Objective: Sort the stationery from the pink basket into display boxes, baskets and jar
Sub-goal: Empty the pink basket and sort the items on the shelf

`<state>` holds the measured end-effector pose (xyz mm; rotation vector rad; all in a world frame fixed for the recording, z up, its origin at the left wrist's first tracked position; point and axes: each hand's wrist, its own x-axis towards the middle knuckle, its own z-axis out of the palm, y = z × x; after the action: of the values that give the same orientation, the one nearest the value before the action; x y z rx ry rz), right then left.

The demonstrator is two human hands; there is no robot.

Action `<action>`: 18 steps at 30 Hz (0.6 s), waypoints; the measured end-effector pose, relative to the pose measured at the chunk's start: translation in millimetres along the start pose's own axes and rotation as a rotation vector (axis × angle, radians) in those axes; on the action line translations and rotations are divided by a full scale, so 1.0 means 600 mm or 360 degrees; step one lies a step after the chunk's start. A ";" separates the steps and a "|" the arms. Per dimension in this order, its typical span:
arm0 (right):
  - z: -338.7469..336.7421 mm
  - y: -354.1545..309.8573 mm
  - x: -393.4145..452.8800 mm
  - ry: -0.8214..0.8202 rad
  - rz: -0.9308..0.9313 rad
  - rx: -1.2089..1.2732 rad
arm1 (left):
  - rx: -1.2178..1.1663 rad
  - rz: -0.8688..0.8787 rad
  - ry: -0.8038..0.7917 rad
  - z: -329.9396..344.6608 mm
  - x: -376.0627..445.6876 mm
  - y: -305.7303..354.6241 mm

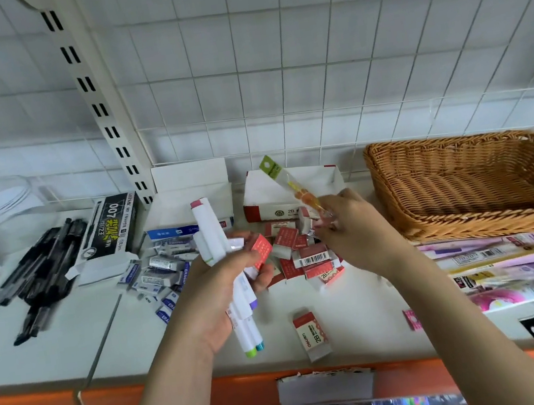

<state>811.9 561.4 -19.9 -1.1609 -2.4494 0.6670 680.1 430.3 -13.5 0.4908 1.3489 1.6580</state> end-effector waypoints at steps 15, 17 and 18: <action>-0.040 0.025 -0.026 0.0025 0.0212 0.0088 | 0.0350 -0.0114 0.0177 0.068 0.035 0.005; -0.048 0.039 -0.040 0.0066 0.0216 0.0140 | 0.0343 -0.0165 0.0174 0.076 0.040 0.004; -0.051 0.046 -0.047 0.0073 0.0209 0.0148 | 0.0318 -0.0181 0.0174 0.079 0.040 0.003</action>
<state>861.3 562.5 -13.0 -1.2941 -2.2940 0.7747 703.5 476.6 -2.4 0.4350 1.6035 1.4834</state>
